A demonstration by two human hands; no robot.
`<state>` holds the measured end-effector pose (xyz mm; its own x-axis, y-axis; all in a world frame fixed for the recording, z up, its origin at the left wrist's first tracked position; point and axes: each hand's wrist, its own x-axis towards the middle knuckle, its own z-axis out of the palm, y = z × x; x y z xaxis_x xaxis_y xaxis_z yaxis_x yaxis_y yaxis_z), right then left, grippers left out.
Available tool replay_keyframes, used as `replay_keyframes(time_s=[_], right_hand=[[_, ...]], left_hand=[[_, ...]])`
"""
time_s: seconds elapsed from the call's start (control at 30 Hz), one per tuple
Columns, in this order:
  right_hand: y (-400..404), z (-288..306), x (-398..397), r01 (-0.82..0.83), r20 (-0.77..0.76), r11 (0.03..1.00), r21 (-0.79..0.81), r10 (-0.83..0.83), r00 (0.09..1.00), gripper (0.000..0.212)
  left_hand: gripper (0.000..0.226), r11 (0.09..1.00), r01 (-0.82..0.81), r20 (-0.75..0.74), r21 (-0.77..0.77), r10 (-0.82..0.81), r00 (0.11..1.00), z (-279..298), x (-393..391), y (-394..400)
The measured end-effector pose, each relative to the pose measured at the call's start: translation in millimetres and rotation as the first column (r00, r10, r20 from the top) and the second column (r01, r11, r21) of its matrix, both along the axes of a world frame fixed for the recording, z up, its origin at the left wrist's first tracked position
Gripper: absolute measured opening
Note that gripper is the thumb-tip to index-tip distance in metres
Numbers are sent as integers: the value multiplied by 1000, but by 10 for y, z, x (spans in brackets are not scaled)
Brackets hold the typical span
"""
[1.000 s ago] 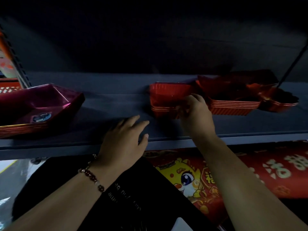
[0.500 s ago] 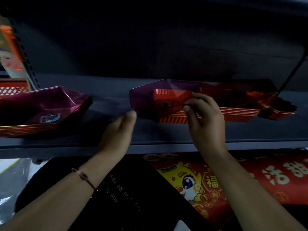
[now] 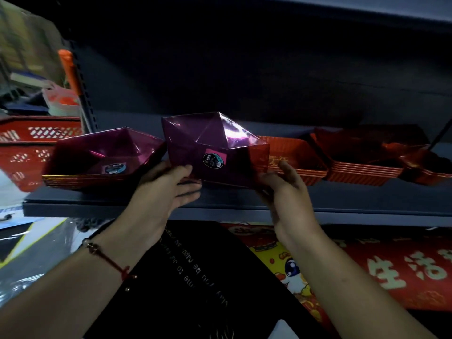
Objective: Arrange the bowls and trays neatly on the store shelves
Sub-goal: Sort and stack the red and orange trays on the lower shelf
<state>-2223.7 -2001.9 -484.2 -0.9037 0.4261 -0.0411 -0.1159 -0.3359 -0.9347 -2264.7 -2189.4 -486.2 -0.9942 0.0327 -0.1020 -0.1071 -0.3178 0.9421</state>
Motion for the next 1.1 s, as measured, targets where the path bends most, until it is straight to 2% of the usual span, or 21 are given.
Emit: replay_keyframes(time_s=[0.1, 0.23, 0.37, 0.5, 0.6, 0.77, 0.83, 0.9, 0.93, 1.0, 1.07, 1.1], right_hand=[[-142, 4, -83, -52, 46, 997, -62, 55, 997, 35], [-429, 32, -162, -128, 16, 992, -9, 128, 992, 28], [-823, 66, -251, -225, -48, 972, 63, 228, 973, 26], [-1269, 51, -361, -301, -91, 949, 98, 310, 947, 27], [-1545, 12, -445, -337, -121, 933, 128, 352, 928, 23], [-1814, -63, -645, -298, -86, 916, 267, 331, 940, 24], [-1858, -118, -725, -276, -85, 909, 312, 316, 945, 24], [-1898, -196, -810, -243, -74, 900, 362, 287, 955, 20], [-1915, -242, -859, -219, -58, 889, 403, 263, 963, 25], [-1951, -322, -937, -159, -56, 876, 456, 207, 977, 44], [-1986, -379, -982, -147, -40, 883, 446, 183, 982, 52], [-2005, -395, -983, -163, -25, 887, 433, 193, 981, 53]], left_hand=[[23, 998, -39, -48, -39, 37, 998, -1, 23, -204], [30, 981, -119, -211, -156, 84, 974, 22, 25, -534], [31, 949, -266, -285, -169, 212, 935, 29, -31, -889], [45, 889, -405, -321, -212, 328, 889, -26, -111, -1305], [53, 826, -481, -388, -293, 357, 850, -105, -147, -1622], [46, 725, -587, -541, -359, 351, 764, -138, -184, -1824], [40, 717, -593, -576, -367, 326, 750, -186, -248, -1890], [26, 718, -579, -579, -387, 300, 758, -241, -312, -1963], [21, 717, -571, -576, -400, 288, 765, -266, -342, -1982], [20, 714, -547, -547, -437, 272, 792, -305, -388, -1998], [15, 696, -530, -494, -484, 282, 822, -361, -426, -2015], [21, 683, -526, -469, -507, 293, 833, -392, -453, -2031]])
